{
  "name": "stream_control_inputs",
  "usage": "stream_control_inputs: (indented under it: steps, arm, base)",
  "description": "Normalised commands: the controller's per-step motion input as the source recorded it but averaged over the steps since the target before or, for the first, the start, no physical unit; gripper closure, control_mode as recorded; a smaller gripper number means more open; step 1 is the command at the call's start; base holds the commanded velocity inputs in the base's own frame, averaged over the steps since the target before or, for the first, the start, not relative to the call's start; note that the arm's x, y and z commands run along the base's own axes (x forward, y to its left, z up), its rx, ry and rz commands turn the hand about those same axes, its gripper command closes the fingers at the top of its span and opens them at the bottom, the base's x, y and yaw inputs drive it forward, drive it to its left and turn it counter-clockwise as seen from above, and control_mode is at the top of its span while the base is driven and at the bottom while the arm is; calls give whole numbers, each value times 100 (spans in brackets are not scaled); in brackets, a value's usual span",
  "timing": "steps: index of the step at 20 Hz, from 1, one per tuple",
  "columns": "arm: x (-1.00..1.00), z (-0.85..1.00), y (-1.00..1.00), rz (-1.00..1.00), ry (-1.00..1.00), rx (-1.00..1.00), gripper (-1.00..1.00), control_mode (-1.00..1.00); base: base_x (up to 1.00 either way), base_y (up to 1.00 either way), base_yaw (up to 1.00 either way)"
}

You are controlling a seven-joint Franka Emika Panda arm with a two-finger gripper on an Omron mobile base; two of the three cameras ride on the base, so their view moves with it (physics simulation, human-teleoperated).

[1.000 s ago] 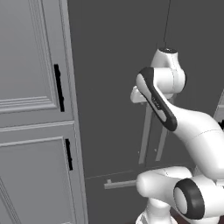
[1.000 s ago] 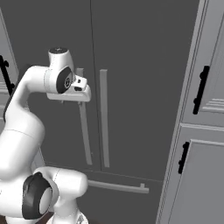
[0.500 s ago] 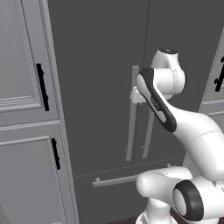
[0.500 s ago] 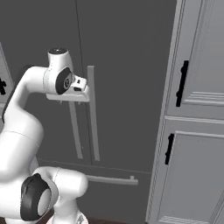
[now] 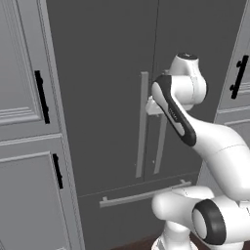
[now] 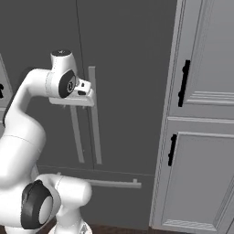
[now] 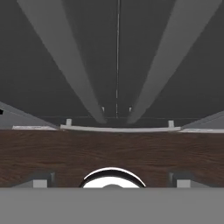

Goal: Take the strawberry from the fridge and place it on top of the pancake, located on the dining counter.

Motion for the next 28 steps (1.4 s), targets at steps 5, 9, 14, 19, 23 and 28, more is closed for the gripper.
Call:
stream_control_inputs:
  steps: [5,9,14,19,23,28]
  arm:
    - [0,0,0,0,0,0,-100,100]
    - [0,0,0,0,0,0,-100,100]
    - [0,0,0,0,0,0,-100,100]
    - [9,-1,0,0,0,0,-100,-100]
    - [71,-2,-4,1,-5,0,-100,-100]
    - [95,-28,-32,7,-17,-1,-100,-100]
  base:
    - [-58,0,0]
    - [-51,0,0]
    - [-43,3,0]
    - [0,0,0]
    - [0,0,0]
    - [0,0,0]
